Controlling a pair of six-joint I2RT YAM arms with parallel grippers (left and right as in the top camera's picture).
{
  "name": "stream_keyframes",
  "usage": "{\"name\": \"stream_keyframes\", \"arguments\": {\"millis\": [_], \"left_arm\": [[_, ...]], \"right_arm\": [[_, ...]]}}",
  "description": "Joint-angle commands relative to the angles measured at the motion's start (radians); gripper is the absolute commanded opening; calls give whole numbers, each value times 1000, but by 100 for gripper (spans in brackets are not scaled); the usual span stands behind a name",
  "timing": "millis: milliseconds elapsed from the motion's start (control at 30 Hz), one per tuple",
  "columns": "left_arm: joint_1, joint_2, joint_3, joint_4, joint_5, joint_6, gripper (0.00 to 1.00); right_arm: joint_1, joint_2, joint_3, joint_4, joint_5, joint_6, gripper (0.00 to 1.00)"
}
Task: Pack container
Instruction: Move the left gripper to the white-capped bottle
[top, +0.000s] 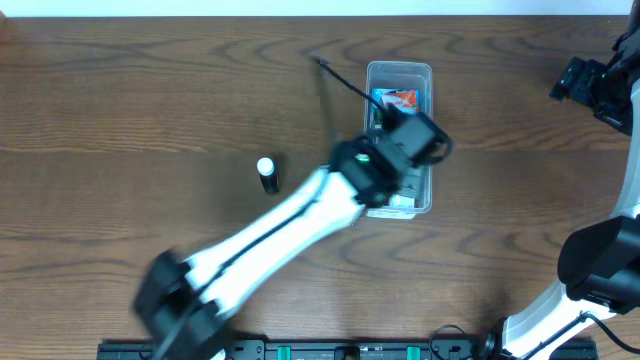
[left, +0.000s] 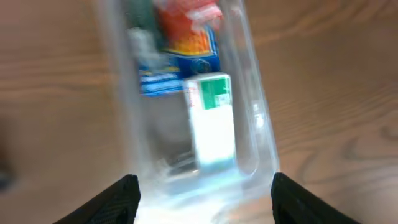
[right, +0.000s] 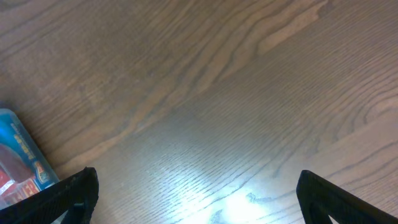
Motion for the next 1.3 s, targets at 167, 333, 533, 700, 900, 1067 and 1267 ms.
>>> {"name": "stream_keyframes", "arguments": {"millis": [167,333,533,700,900,1067,1267], "left_arm": [[301,-145,27,-240,-18,88,79],[417,-76,27,-294,38,148,80],[514,35,27,-324,57,115,86],[560,111,26,-357,56,117,87],[569,186,11,-359,57,122,87],[569,240,1,-343,95,123,87],[569,265,0,-348,102,139,87]], "right_arm": [[-2,2,-2,-1,6,-5,99],[-2,2,-2,-1,6,-5,99],[-2,2,-2,-1,6,-5,99],[-2,2,-2,-1,6,-5,99],[-2,2,-2,-1,6,-5,99],[-2,2,-2,-1,6,-5,99],[-2,2,-2,-1,6,-5,99]]}}
